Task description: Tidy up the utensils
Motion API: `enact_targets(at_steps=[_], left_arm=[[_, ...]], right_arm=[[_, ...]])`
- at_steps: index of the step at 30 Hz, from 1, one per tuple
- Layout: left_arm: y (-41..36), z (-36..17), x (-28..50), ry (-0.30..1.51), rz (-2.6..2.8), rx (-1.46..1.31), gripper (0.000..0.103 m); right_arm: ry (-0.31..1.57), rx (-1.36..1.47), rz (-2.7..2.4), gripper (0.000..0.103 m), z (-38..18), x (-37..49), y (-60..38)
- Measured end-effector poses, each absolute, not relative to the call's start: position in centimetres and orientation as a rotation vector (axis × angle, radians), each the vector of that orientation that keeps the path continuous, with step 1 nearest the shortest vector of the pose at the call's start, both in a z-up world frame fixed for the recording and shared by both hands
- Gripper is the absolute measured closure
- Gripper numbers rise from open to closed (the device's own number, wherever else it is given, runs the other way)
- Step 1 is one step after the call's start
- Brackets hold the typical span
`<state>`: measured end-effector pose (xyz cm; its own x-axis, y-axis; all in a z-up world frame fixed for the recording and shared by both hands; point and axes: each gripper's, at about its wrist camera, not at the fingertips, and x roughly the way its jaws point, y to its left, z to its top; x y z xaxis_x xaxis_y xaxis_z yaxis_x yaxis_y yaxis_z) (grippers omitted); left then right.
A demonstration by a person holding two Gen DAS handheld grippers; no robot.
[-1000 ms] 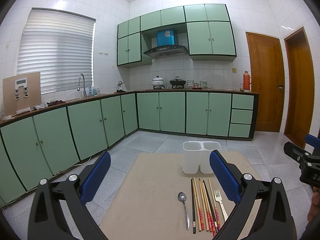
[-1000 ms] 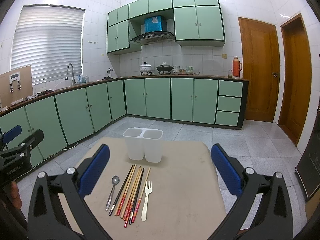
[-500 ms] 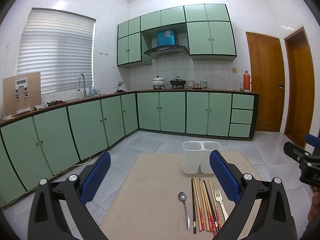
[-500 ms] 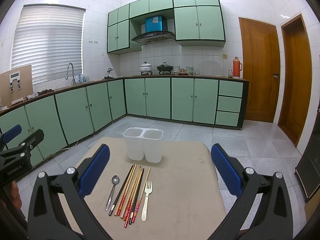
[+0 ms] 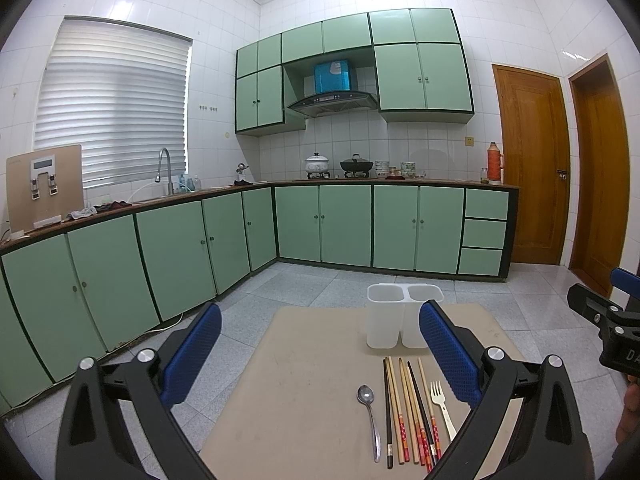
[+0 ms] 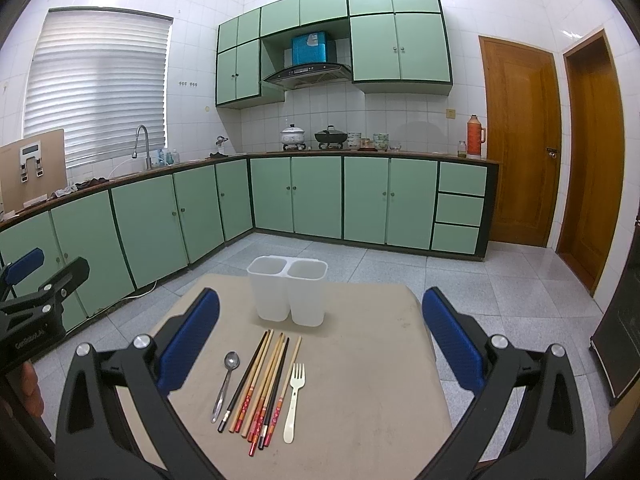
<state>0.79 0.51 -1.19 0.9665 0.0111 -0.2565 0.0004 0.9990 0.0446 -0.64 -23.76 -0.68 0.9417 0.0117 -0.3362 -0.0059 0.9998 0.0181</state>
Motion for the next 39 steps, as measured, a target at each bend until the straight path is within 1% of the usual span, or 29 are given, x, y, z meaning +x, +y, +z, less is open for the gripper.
enact_targets(at_steps=[28,31,35,39], left_arm=[[1.1,-1.5,1.9,0.278,0.013,0.051,0.006],[1.5,-2.3,3.0,0.308,0.023,0.051,0.006],[2.5,-4.3,5.6,0.385,0.049,0.053,0.006],[3.0,-7.4,9.5,0.515,0.056,0.058,0.006]], right_arm=[[0.366,0.012,0.007,0.005,-1.1,0.5,-23.8],[0.391,0.006,-0.006,0.005,-1.9,1.4,-24.0],[0.476,0.007,-0.035,0.005,-4.1,4.1,-24.5],[0.578,0.008,-0.05,0.005,-7.0,7.5,-24.9]])
